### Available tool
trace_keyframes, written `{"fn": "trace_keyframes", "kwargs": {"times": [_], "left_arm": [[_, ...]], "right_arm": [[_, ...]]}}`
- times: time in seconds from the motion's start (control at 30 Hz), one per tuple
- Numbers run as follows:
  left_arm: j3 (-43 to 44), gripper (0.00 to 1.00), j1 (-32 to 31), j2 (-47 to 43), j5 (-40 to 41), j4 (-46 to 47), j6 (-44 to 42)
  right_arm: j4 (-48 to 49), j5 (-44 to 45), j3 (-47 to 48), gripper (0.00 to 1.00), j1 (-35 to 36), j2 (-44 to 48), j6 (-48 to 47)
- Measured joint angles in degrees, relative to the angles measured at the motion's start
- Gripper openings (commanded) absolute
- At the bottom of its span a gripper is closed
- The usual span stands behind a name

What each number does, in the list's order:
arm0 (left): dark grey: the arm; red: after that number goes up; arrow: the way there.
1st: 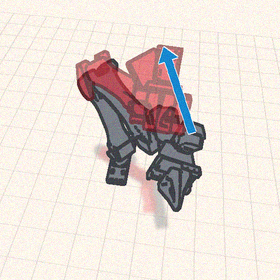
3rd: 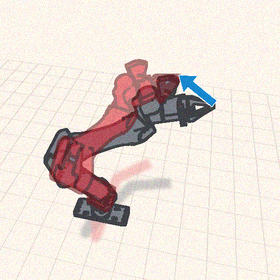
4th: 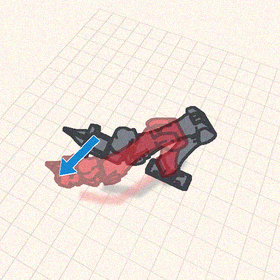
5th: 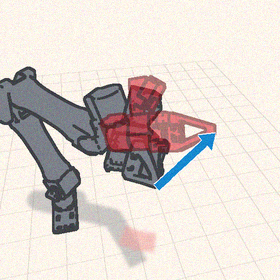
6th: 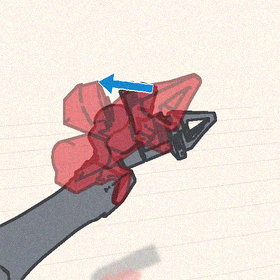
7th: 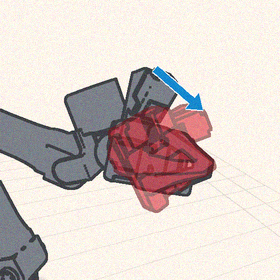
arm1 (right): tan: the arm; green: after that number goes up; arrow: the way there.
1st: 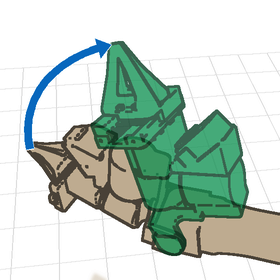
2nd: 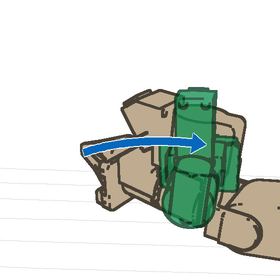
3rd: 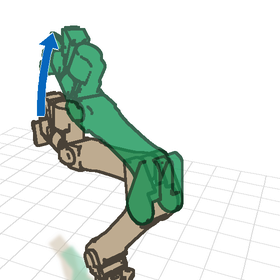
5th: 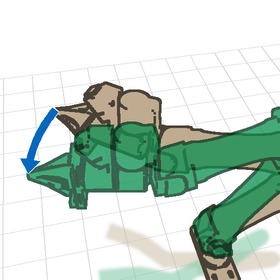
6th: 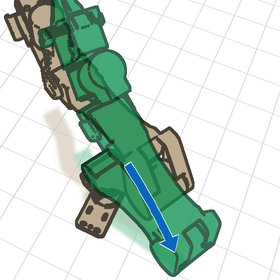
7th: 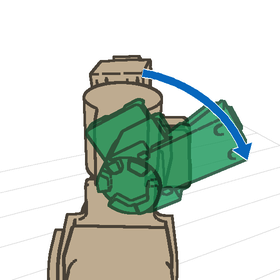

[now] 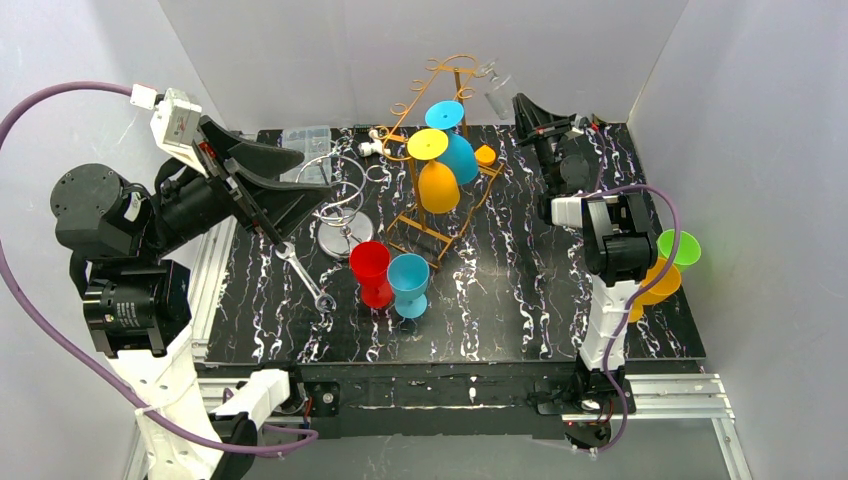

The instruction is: Place the wine glass upside down on the wine glass rack

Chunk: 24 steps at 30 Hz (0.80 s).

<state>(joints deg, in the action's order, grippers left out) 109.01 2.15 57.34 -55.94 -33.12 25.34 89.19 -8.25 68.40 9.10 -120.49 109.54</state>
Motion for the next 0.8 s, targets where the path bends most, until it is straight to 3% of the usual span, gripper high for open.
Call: {"fn": "trace_keyframes", "kwargs": {"times": [0.23,0.4,0.57,0.8], "left_arm": [[-1.4,0.94,0.0,0.0,-0.1,0.1,-0.3],[-8.8,0.98,0.0,-1.0,1.3,0.9,-6.2],[-17.0,0.98,-3.5,2.1,7.1,1.2,-25.0],[-27.6,0.98,-20.9,8.7,21.2,7.1,-61.5]], "right_arm": [[0.2,0.0,-0.4,0.01,0.1,-0.3,0.1],[0.3,0.0,0.9,0.01,0.8,-1.7,0.9],[0.3,0.2,0.4,0.01,0.9,-1.5,1.1],[0.3,0.4,-0.3,0.01,0.9,-0.9,1.2]]}}
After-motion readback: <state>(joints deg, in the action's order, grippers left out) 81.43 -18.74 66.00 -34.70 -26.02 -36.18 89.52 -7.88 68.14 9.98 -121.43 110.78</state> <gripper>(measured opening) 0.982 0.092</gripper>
